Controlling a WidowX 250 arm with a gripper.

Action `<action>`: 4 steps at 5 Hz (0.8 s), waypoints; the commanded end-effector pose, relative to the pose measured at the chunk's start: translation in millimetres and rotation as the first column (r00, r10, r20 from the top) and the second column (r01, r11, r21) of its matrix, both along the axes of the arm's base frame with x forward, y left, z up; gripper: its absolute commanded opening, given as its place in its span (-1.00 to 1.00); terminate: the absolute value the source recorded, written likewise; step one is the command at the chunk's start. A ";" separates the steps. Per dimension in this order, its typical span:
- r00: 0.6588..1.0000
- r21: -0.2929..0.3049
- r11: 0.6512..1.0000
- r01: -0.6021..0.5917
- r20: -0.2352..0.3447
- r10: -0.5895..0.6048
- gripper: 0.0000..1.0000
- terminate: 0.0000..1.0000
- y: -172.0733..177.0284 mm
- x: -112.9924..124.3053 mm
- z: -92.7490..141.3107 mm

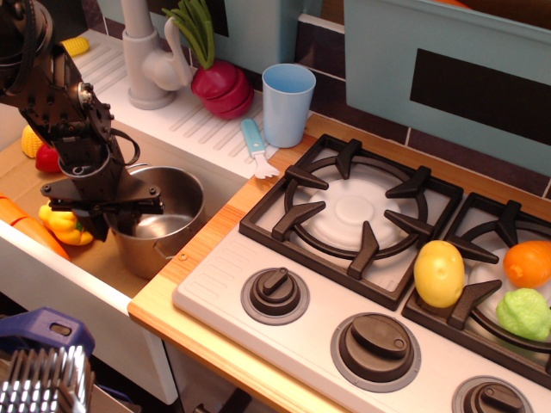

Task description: Put pot or pan on stove

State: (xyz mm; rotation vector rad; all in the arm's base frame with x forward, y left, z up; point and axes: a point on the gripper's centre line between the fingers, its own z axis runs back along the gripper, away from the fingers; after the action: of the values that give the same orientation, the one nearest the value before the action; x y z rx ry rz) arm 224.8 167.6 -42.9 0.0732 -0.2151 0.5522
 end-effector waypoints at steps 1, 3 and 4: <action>0.998 0.028 1.000 -0.013 0.068 0.011 -1.00 -1.00 5.6 2.1 8.0; 0.987 0.027 0.998 -0.053 0.156 0.048 -1.00 -1.00 3.3 -5.9 38.8; 0.982 0.034 0.997 -0.066 0.177 0.059 -1.00 -1.00 -1.6 -4.7 61.8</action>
State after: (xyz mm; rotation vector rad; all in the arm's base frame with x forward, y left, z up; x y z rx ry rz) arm 217.2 155.0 21.7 0.0510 -0.3600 0.6209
